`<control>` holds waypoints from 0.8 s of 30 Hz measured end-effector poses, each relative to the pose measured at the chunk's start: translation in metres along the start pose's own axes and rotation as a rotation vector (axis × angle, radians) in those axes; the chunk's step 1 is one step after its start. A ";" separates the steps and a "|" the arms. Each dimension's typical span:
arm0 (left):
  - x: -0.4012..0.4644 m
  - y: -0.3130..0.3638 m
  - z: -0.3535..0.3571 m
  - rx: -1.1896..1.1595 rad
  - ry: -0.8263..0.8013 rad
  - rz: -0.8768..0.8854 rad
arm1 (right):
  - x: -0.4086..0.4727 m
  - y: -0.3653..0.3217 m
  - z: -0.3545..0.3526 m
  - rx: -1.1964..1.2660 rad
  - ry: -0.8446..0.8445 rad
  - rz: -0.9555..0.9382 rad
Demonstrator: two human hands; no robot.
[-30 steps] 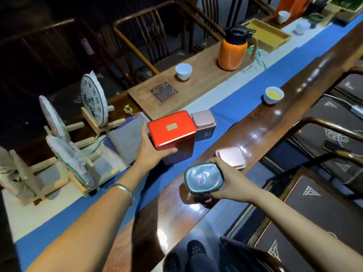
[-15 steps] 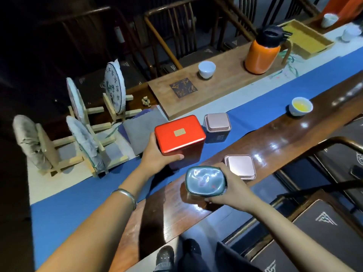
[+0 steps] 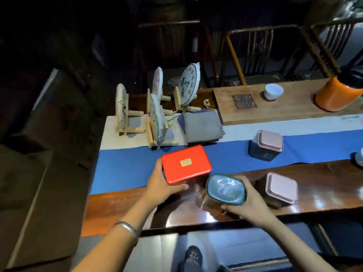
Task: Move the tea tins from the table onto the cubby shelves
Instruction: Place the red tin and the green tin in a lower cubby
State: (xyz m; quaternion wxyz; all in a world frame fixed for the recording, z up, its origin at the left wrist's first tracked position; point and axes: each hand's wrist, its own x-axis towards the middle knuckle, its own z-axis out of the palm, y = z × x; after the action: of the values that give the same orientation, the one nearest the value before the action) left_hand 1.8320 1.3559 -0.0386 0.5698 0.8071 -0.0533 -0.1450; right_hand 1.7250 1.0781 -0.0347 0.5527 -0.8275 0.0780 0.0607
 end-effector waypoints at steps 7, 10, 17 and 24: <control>-0.114 -0.044 -0.105 -0.073 0.244 -0.092 | 0.004 -0.046 0.076 -0.155 -0.205 -0.132; -0.185 -0.061 -0.156 -0.096 0.393 -0.119 | -0.003 -0.080 0.127 -0.194 -0.314 -0.209; -0.380 -0.078 -0.267 -0.155 0.781 -0.173 | -0.058 -0.184 0.278 -0.138 -0.558 -0.426; -0.591 -0.042 -0.357 -0.176 1.116 -0.154 | -0.145 -0.318 0.444 -0.082 -0.900 -0.669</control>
State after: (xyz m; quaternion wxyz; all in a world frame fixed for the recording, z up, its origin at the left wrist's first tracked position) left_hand 1.3711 1.8417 0.1350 0.5646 0.7124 0.3269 0.2583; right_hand 1.6387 1.6177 0.1111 0.4879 -0.7205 -0.4346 0.2324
